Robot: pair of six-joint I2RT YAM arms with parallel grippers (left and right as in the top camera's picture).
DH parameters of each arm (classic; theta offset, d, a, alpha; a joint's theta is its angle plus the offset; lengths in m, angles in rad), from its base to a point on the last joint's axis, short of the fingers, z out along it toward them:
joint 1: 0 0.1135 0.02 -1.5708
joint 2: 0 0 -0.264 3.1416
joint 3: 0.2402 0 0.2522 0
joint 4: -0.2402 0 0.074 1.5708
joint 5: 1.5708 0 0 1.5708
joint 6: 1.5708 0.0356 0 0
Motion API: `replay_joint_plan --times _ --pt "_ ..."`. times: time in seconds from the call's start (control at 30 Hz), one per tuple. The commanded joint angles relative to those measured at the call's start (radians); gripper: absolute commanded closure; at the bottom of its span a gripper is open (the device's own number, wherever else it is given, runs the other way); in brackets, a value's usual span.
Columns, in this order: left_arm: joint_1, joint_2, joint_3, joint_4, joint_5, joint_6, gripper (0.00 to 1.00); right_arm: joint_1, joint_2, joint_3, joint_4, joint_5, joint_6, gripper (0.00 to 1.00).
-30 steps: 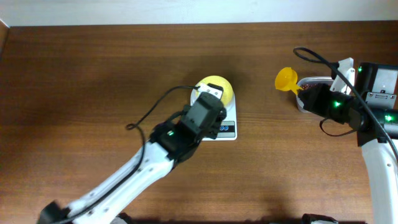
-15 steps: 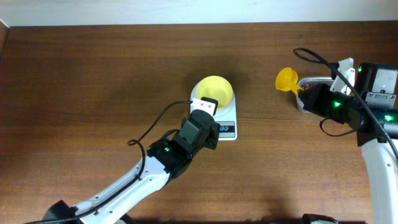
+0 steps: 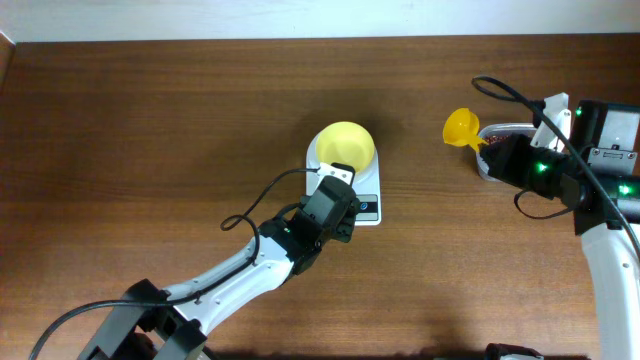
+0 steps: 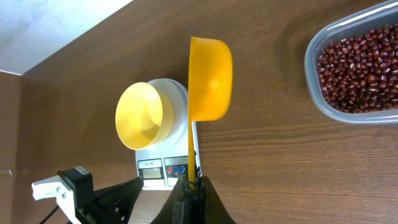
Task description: Scoop item into bowl and weigh 50g on scale
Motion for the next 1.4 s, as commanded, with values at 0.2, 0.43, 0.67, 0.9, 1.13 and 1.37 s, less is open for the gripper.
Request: replay_joint_plan --times 0.2,0.43,0.67,0.9,1.13,1.37 --pt "-0.017 0.085 -0.012 0.063 0.041 -0.01 1.0 -0.004 0.002 0.021 0.003 0.005 -0.015 0.96" --pt "-0.017 0.122 -0.012 0.115 0.037 -0.009 1.0 -0.004 0.002 0.021 0.003 0.005 -0.015 0.96" --pt "-0.017 0.15 -0.012 0.177 0.007 -0.002 1.0 -0.004 0.002 0.021 0.003 0.005 -0.015 0.96" --pt "-0.017 0.192 -0.012 0.212 0.006 -0.002 1.0 -0.004 0.002 0.021 0.003 0.005 -0.015 0.96" --pt "-0.017 0.217 -0.012 0.228 0.006 -0.002 1.0 -0.004 0.002 0.021 0.003 0.005 -0.015 0.96" --pt "-0.016 0.225 -0.012 0.231 -0.027 -0.002 1.0 -0.004 0.002 0.021 0.003 0.005 -0.015 0.96"
